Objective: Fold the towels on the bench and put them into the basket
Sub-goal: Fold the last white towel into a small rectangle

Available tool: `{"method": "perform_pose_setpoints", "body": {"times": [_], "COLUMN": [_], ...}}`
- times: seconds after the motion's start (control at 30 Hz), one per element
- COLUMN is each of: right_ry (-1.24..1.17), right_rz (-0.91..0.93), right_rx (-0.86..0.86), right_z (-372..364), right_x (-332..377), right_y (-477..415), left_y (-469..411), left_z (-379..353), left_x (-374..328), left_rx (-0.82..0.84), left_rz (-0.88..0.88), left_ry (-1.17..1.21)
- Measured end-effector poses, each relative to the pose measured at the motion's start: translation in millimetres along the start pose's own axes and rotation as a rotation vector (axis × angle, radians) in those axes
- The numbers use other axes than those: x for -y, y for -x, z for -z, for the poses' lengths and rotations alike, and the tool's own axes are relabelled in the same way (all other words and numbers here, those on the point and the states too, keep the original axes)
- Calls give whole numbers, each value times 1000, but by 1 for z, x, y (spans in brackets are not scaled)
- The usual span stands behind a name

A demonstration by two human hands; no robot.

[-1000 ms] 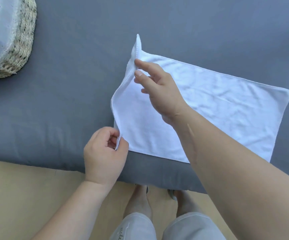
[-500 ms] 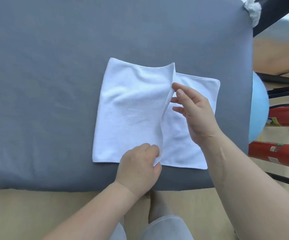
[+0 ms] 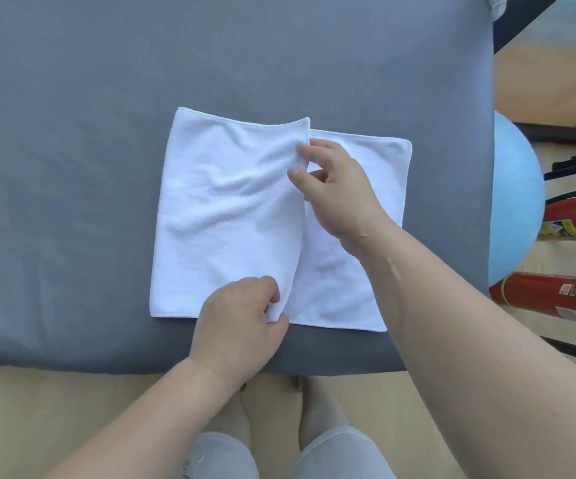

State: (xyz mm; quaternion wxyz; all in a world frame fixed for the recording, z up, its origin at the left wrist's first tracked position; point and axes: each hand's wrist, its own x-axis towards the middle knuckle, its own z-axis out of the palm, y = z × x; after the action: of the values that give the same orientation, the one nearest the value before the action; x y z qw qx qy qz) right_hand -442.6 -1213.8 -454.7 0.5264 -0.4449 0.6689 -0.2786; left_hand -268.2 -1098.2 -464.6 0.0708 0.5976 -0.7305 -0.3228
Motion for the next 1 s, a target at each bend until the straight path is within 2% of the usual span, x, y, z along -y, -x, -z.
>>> {"method": "perform_pose_setpoints", "body": {"times": [0.17,0.27,0.37,0.47,0.63,0.7,0.9,1.0], "right_ry": [-143,-246,-232,-179,-92,-100,-221,-227], "right_rz": [142,122,8,-125,-127,-88,140,119], "right_rx": [-108,-239,-311,-216,-123,-121,-216,-263], "right_z": [36,62,80,89,96,99,114,124], "right_x": [6,-10,-40,-67,-77,-69,-41,-49], "right_y": [25,32,29,21,16,17,27,24], "left_y": [11,5,-9,-22,-28,-25,-7,-7], "left_z": [11,-12,-52,-86,-87,-78,-49,-54], "left_x": [-44,-67,-74,-68,-74,-76,-98,-110], "left_rx": [-157,-109,26,139,201,156,-240,-229], "left_rz": [-260,-332,-267,-143,-49,-80,-310,-360], "left_ry": [4,-3,-57,-165,-163,-120,36,60]}}
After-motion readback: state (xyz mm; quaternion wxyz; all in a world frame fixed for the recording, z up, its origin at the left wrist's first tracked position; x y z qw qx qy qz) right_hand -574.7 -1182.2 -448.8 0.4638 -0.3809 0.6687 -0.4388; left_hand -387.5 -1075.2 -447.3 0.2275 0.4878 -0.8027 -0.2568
